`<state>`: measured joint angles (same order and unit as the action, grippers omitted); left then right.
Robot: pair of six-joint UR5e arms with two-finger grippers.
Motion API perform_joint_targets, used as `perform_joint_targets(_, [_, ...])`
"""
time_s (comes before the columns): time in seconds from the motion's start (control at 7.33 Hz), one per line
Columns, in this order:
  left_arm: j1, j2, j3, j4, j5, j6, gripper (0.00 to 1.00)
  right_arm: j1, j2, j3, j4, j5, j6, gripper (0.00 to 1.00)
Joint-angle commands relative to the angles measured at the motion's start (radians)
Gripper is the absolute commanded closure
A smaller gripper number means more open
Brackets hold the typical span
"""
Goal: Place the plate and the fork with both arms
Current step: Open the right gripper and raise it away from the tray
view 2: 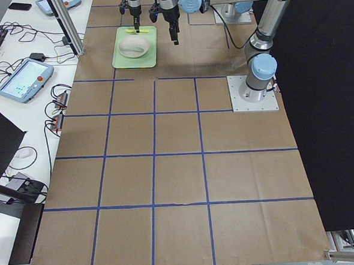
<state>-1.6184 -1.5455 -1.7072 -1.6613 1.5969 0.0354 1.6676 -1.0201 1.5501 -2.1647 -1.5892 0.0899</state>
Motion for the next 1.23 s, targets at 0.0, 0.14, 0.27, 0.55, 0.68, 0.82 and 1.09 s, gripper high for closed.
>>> perform_joint_targets(0.0, [0.0,-0.002,-0.002,0.0,0.0,-0.005,0.0,-0.021,-0.134,0.005,0.148,-0.008,-0.067,0.0])
perform_joint_targets(0.14, [0.0,-0.011,-0.005,0.02,-0.002,-0.006,0.0,-0.054,-0.22,0.01,0.265,-0.006,-0.122,0.0])
perform_joint_targets(0.27, [0.0,-0.016,-0.005,0.04,0.0,-0.003,0.0,-0.086,-0.304,0.022,0.375,-0.005,-0.154,0.0])
perform_joint_targets(0.55, [0.0,-0.011,-0.006,0.04,0.0,-0.002,0.0,-0.112,-0.44,0.031,0.539,0.001,-0.156,0.0])
perform_joint_targets(0.68, [-0.002,-0.014,-0.006,0.04,0.0,-0.002,0.0,-0.105,-0.498,0.03,0.603,0.005,-0.153,0.0])
perform_joint_targets(0.82, [0.0,-0.015,-0.006,0.04,0.0,-0.002,0.0,-0.101,-0.543,0.031,0.647,0.003,-0.142,0.0])
perform_joint_targets(1.09, [0.0,-0.014,-0.006,0.04,0.0,-0.002,0.0,-0.097,-0.557,0.035,0.665,0.003,-0.137,0.0])
